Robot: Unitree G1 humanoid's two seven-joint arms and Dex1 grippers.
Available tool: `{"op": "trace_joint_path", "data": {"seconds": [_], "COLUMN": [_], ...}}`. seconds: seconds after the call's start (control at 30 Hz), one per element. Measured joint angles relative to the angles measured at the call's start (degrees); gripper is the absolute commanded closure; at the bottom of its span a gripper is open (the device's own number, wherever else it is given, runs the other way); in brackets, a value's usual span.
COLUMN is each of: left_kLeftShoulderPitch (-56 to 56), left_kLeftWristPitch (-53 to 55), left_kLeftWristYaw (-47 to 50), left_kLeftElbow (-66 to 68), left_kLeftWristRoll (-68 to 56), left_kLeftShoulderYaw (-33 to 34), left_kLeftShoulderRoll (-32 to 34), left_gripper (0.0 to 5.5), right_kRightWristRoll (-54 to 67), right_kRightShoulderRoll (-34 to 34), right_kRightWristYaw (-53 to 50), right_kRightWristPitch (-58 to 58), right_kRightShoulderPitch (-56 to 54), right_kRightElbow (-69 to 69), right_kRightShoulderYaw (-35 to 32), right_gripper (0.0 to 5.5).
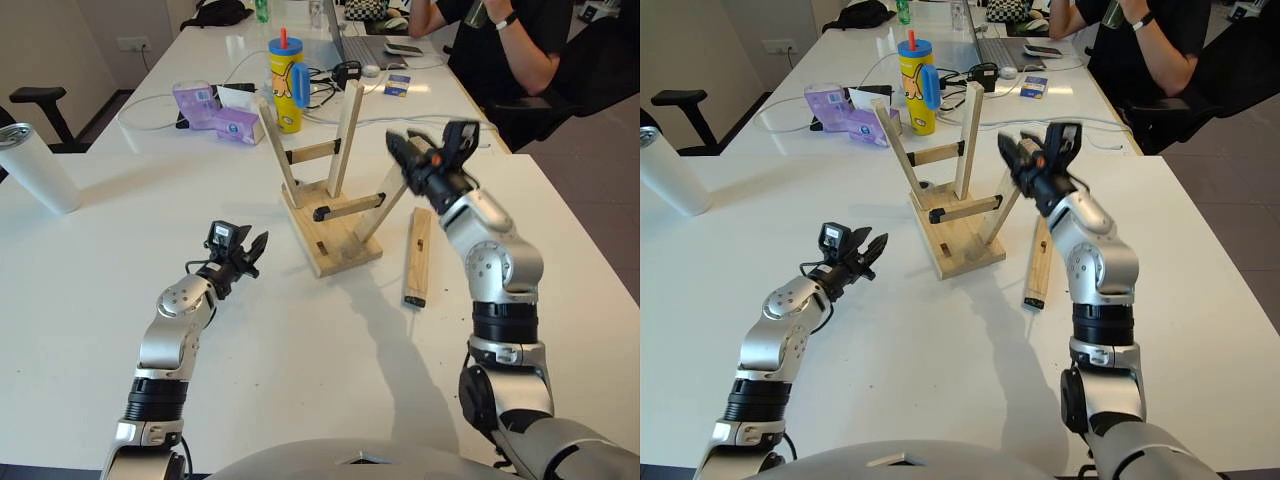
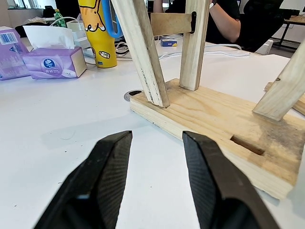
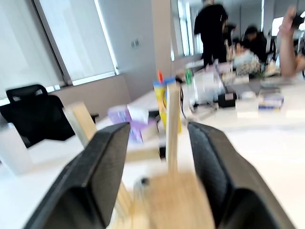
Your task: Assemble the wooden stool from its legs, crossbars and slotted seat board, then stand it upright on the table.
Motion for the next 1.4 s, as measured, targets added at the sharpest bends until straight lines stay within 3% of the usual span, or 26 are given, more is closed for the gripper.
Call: {"op": "trace_joint_path", "data": {"seconds": [0.23, 0.43, 0.63, 0.9, 1.17, 1.4], "left_kLeftShoulderPitch": [0.0, 0.0, 0.0, 0.0, 0.0, 0.0], "left_kLeftWristPitch": [-0.5, -0.7, -0.8, -0.8, -0.8, -0.8], "left_kLeftWristYaw": [0.2, 0.4, 0.9, 1.1, 1.2, 1.2], "left_kLeftElbow": [0.1, 0.1, 0.1, 0.1, 0.1, 0.1], "left_kLeftWristRoll": [0.1, 0.1, 0.6, 0.7, 0.7, 0.7], "left_kLeftShoulderYaw": [0.0, 0.0, 0.0, -0.1, -0.1, 0.0], "left_kLeftShoulderRoll": [-0.1, -0.2, -0.5, -0.6, -1.2, -1.2], "left_gripper": [3.56, 3.56, 3.56, 3.56, 3.56, 3.56], "right_kRightWristRoll": [0.4, -8.7, -7.7, -7.6, -7.8, -10.1], "right_kRightShoulderRoll": [-1.3, -6.0, -1.7, 1.5, 3.6, 3.7], "right_kRightWristYaw": [-7.3, -13.3, -16.2, -20.5, -21.1, -20.9], "right_kRightWristPitch": [-3.3, -1.6, 11.6, 17.7, 23.6, 23.3], "right_kRightShoulderPitch": [-11.1, -6.7, 3.2, 4.6, 6.1, 6.6], "right_kRightElbow": [-1.9, 7.5, 14.0, 14.3, 16.0, 17.1], "right_kRightShoulderYaw": [-6.5, -7.1, -8.0, -9.4, -9.0, -7.0], "right_gripper": [3.26, 3.26, 2.41, 1.18, 1.18, 2.31]}}
